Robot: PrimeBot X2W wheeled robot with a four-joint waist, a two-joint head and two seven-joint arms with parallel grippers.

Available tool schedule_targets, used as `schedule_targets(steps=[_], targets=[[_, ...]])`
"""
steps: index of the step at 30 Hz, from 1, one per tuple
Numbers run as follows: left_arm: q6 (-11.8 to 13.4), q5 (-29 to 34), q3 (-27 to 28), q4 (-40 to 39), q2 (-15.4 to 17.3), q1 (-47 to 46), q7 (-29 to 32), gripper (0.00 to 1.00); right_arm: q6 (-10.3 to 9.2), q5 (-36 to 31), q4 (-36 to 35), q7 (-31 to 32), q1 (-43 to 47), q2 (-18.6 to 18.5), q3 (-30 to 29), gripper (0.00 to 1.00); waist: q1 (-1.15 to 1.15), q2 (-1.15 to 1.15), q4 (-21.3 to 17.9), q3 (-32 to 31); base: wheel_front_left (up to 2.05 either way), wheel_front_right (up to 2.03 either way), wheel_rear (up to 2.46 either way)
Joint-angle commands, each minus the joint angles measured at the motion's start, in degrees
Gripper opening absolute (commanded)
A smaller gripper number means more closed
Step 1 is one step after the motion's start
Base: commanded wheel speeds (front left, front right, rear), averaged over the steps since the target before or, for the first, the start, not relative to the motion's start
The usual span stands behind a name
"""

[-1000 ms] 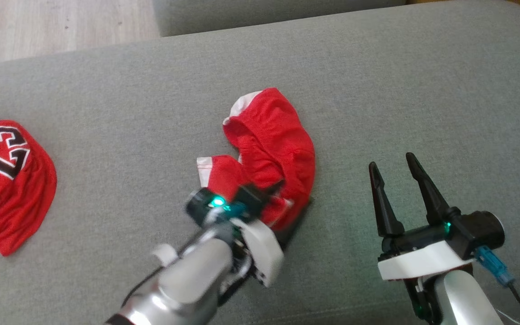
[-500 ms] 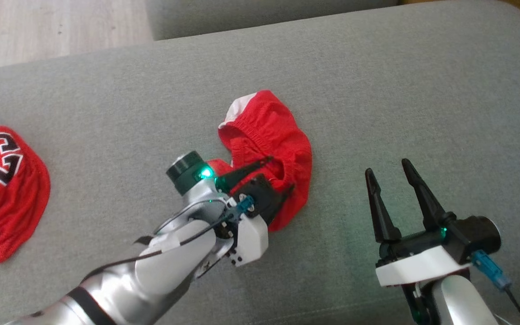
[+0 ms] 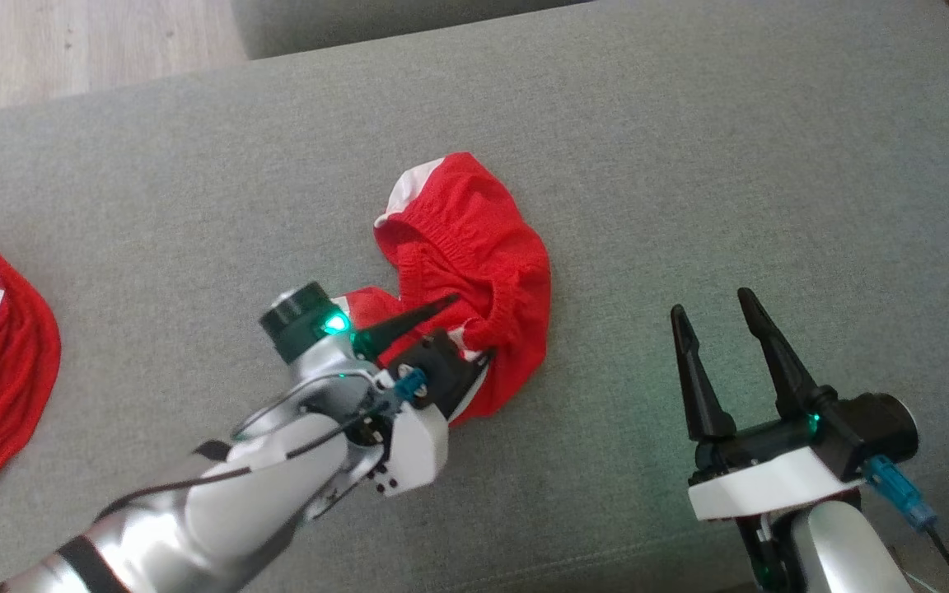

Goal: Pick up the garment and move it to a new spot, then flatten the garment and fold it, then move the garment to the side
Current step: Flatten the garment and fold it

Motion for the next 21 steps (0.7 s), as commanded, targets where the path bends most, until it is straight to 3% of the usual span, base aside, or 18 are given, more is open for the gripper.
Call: schedule_targets(steps=[1,4,10,13,21], targets=[[1.11,-0.46,3.15,-2.61,2.41,-1.72,0.21,1.00,0.39,-0.34,-2.12,-0.14,-0.77,-0.12,1.07,1.00,0.00,0.00,0.01,0.32,0.00,0.00,0.00],[2.10,-0.81,4.04,-5.14,4.23,-1.47,0.45,1.00,0.39,-0.41,-2.15,-0.14,-1.01,-0.12,1.01,1.00,0.00,0.00,-0.02,1.02,0.00,0.00,0.00],[5.42,-0.29,6.42,-13.13,10.91,-1.12,2.64,1.00,0.39,-0.66,-2.56,-0.14,-1.82,-0.12,0.25,1.00,0.00,0.00,0.04,2.72,0.00,0.00,0.00],[5.60,-0.30,6.24,-15.25,12.87,-0.50,4.09,1.00,0.39,-0.69,-2.62,-0.14,-1.95,-0.12,0.13,1.00,0.00,0.00,0.15,3.40,0.00,0.00,0.00],[4.15,-1.52,4.62,-15.00,12.19,0.52,4.63,1.00,0.39,-0.59,-2.67,-0.14,-3.12,-0.12,0.58,1.00,0.00,0.00,-0.29,4.98,0.00,0.00,0.00]])
